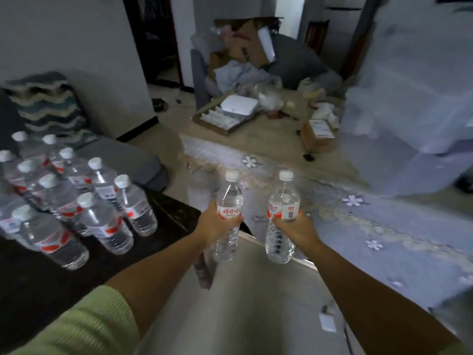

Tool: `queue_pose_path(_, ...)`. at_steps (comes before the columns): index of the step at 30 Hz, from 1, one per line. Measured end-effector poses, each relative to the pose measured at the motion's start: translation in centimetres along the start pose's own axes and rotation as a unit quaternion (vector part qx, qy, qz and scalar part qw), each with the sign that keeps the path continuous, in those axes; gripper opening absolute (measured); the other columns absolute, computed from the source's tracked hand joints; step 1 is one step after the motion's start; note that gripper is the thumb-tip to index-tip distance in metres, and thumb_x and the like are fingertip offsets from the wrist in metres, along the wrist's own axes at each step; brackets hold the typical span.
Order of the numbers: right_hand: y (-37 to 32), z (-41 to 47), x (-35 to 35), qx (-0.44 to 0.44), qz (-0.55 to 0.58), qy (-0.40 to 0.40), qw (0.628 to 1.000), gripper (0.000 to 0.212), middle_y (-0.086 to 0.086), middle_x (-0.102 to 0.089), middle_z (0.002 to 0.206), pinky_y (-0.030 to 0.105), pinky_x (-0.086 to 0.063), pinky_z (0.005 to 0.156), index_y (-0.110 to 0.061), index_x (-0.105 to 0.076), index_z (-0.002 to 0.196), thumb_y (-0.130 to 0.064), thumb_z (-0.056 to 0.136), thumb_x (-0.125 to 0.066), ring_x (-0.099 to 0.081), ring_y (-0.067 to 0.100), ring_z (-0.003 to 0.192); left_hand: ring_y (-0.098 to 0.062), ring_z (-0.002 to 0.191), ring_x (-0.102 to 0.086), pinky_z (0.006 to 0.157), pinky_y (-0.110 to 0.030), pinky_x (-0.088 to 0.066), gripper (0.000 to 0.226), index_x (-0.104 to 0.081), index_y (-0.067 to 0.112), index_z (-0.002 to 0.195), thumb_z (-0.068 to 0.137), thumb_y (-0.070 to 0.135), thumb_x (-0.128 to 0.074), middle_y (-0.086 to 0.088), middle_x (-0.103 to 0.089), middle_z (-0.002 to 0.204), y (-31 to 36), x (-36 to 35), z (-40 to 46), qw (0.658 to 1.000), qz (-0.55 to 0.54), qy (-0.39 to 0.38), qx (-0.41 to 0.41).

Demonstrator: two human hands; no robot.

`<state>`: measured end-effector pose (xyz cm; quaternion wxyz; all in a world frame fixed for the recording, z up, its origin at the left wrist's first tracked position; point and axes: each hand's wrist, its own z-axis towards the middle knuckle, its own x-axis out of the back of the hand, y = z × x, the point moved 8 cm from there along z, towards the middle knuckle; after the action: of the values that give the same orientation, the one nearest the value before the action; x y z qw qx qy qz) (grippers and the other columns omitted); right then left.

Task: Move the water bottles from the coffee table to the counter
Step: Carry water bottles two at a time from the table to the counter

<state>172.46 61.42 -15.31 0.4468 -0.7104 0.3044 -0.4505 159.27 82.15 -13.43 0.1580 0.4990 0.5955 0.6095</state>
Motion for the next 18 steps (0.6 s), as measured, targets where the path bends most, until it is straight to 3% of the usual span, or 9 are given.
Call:
queue_pose_path(3,1.5,0.5,6.8,0.0,0.001,0.055,0.998,0.038,-0.002,-0.067,0.098,0.006,-0.043,0.059,-0.021,-0.056,0.107,-0.021,0.077,-0.08,-0.059,-0.002,0.076,-0.023,0.094,-0.067,0.077,-0.03,-0.053,0.054,-0.057,0.011,0.115,0.072,0.031,-0.083,-0.008,-0.07,0.101,3.4,-5.8,2.0,0.998,0.016,-0.045,-0.031)
queue_pose_path(6,4.4,-0.1,14.3,-0.037,0.02,0.129,0.991,0.048,0.0,-0.067,0.105,0.024,-0.05,0.082,-0.018,-0.055,0.115,-0.026,0.075,-0.081,-0.064,0.014,0.092,-0.02,0.093,-0.067,0.082,-0.033,-0.053,0.049,-0.058,0.013,0.113,0.074,0.028,-0.082,-0.005,-0.07,0.103,6.9,-13.4,3.0,0.99,0.03,-0.12,-0.066)
queue_pose_path(8,6.7,-1.0,19.1,-0.065,0.015,0.174,0.982,0.052,0.0,-0.069,0.106,0.032,-0.05,0.087,-0.017,-0.056,0.116,-0.031,0.073,-0.082,-0.065,0.017,0.095,-0.014,0.091,-0.066,0.079,-0.028,-0.049,0.044,-0.06,0.02,0.111,0.074,0.026,-0.082,0.001,-0.07,0.101,9.4,-18.5,2.8,0.981,0.021,-0.168,-0.093)
queue_pose_path(10,8.7,-2.4,22.6,-0.095,0.002,0.204,0.974,0.057,0.002,-0.069,0.107,0.037,-0.052,0.092,-0.016,-0.056,0.118,-0.037,0.071,-0.081,-0.065,0.02,0.097,-0.017,0.094,-0.068,0.082,-0.031,-0.053,0.041,-0.063,0.017,0.112,0.075,0.021,-0.081,-0.002,-0.072,0.102,11.2,-22.7,2.2,0.97,0.014,-0.219,-0.109)
queue_pose_path(13,12.3,-6.2,27.9,-0.141,-0.002,0.277,0.951,0.059,0.003,-0.069,0.103,0.034,-0.053,0.086,-0.015,-0.056,0.118,-0.039,0.07,-0.08,-0.066,0.022,0.094,-0.029,0.097,-0.068,0.086,-0.045,-0.056,0.043,-0.062,0.008,0.112,0.075,0.019,-0.082,-0.012,-0.071,0.103,13.2,-30.0,0.9,0.943,0.034,-0.304,-0.129)
queue_pose_path(16,15.8,-11.6,32.6,-0.176,0.016,0.371,0.912,0.05,0.008,-0.071,0.095,0.033,-0.056,0.078,-0.009,-0.06,0.112,-0.032,0.073,-0.081,-0.068,0.024,0.087,-0.029,0.09,-0.068,0.071,-0.038,-0.057,0.056,-0.057,0.012,0.112,0.068,0.032,-0.085,-0.011,-0.07,0.099,14.9,-37.3,-1.4,0.914,0.079,-0.373,-0.137)
queue_pose_path(18,17.2,-15.2,34.7,-0.202,0.01,0.417,0.886,0.052,0.006,-0.07,0.093,0.025,-0.054,0.075,-0.008,-0.059,0.115,-0.034,0.074,-0.08,-0.067,0.021,0.085,-0.024,0.089,-0.068,0.073,-0.034,-0.052,0.061,-0.056,0.018,0.112,0.063,0.041,-0.085,-0.005,-0.07,0.099,16.0,-41.1,-3.0,0.893,0.097,-0.408,-0.164)
